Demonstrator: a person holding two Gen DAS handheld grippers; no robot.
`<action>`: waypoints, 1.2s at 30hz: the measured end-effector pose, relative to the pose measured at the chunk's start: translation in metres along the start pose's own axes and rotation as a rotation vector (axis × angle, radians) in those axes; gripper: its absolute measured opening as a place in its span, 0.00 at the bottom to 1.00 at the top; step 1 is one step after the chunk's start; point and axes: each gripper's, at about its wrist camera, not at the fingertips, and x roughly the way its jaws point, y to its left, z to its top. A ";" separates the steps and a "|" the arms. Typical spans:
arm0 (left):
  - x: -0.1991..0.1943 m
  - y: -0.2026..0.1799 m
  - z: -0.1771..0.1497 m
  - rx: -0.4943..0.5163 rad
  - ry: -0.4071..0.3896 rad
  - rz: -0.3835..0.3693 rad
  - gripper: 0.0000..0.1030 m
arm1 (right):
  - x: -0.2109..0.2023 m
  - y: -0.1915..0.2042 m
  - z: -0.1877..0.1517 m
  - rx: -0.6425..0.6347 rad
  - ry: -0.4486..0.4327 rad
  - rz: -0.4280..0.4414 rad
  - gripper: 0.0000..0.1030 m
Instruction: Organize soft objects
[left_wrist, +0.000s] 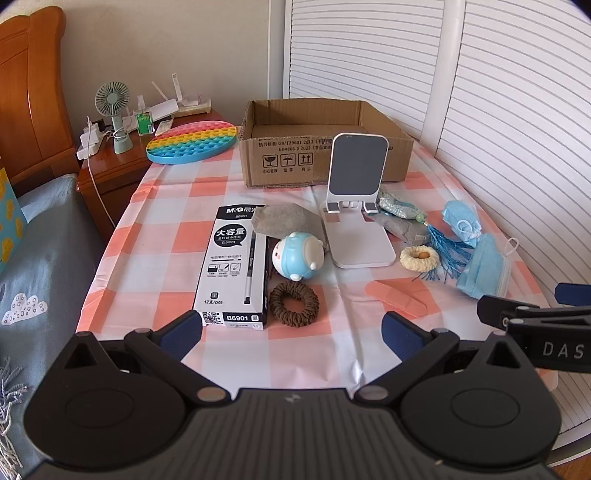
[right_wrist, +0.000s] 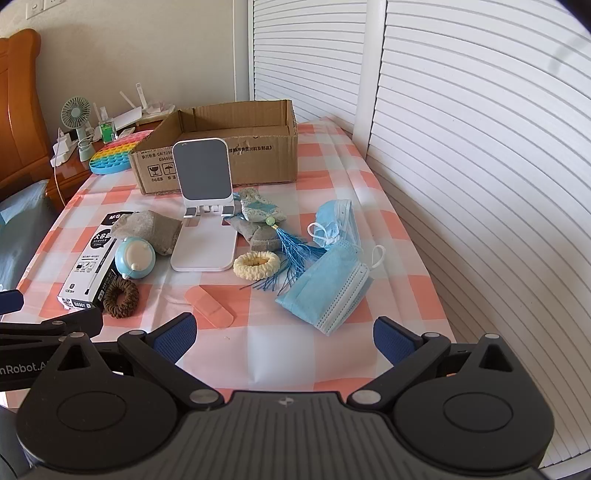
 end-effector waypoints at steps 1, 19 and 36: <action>0.000 0.000 0.000 0.000 0.000 0.001 1.00 | 0.000 0.000 0.000 0.000 0.000 0.001 1.00; 0.000 0.000 0.000 0.000 -0.002 0.000 1.00 | 0.000 0.001 0.002 -0.005 -0.004 0.001 1.00; -0.001 0.000 0.000 -0.001 -0.005 -0.002 1.00 | 0.000 0.001 0.001 -0.006 -0.007 0.000 1.00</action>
